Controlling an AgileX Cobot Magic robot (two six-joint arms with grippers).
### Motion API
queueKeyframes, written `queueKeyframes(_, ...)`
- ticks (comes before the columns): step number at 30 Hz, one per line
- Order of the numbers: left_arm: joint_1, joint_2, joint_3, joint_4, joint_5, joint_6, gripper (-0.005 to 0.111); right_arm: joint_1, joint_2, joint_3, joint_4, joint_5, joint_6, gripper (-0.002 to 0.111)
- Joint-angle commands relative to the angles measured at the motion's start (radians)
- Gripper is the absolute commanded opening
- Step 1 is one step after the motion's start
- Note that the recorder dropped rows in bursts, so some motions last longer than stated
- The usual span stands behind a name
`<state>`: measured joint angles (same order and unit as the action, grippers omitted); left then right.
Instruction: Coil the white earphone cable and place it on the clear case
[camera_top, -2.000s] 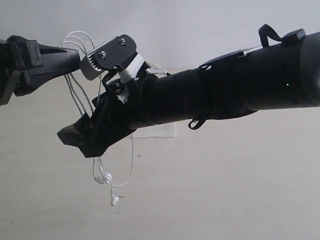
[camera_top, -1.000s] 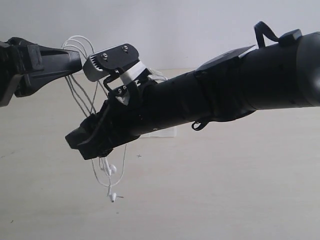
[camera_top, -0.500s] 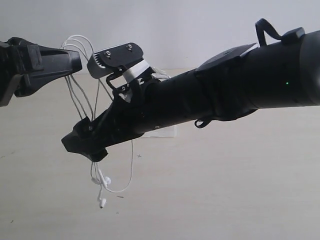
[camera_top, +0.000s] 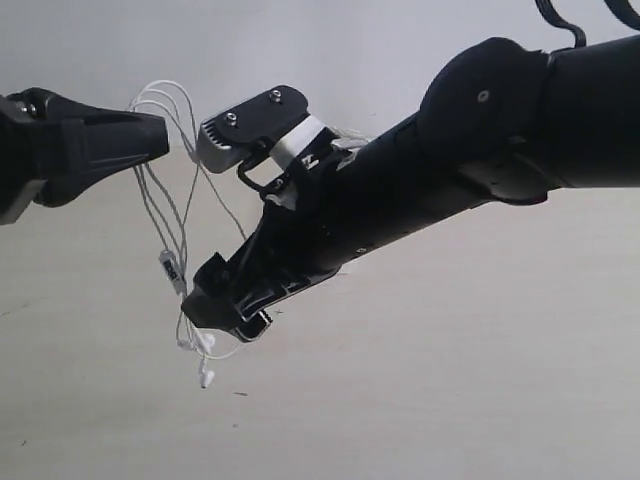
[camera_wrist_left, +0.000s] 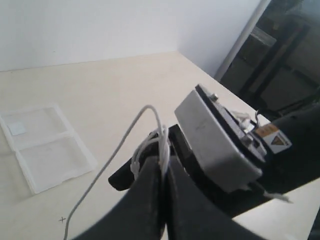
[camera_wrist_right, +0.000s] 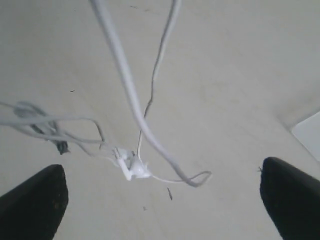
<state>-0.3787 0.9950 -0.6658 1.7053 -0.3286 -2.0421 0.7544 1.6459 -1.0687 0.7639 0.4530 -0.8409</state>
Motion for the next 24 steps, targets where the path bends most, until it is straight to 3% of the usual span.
queueKeyframes(1, -0.002, -0.005, -0.001, 0.039, -0.065, 0.006, 0.000, 0.002, -0.080, -0.006, -0.098, 0.045, 0.104, 0.097)
queueKeyframes(3, -0.002, -0.005, -0.001, 0.039, -0.068, 0.012, 0.000, 0.002, -0.124, -0.006, -0.149, 0.058, 0.159, 0.083)
queueKeyframes(9, -0.002, -0.005, -0.001, 0.039, -0.096, 0.093, 0.000, 0.002, -0.221, -0.004, -0.382, 0.256, 0.293, 0.017)
queueKeyframes(11, 0.000, -0.005, -0.001, 0.039, -0.096, 0.101, 0.000, 0.002, -0.227, -0.004, -0.375, 0.295, 0.293, 0.007)
queueKeyframes(24, 0.000, -0.005, -0.019, 0.039, -0.253, 0.266, 0.000, -0.041, -0.449, 0.015, -0.321, 0.316, 0.260, 0.007)
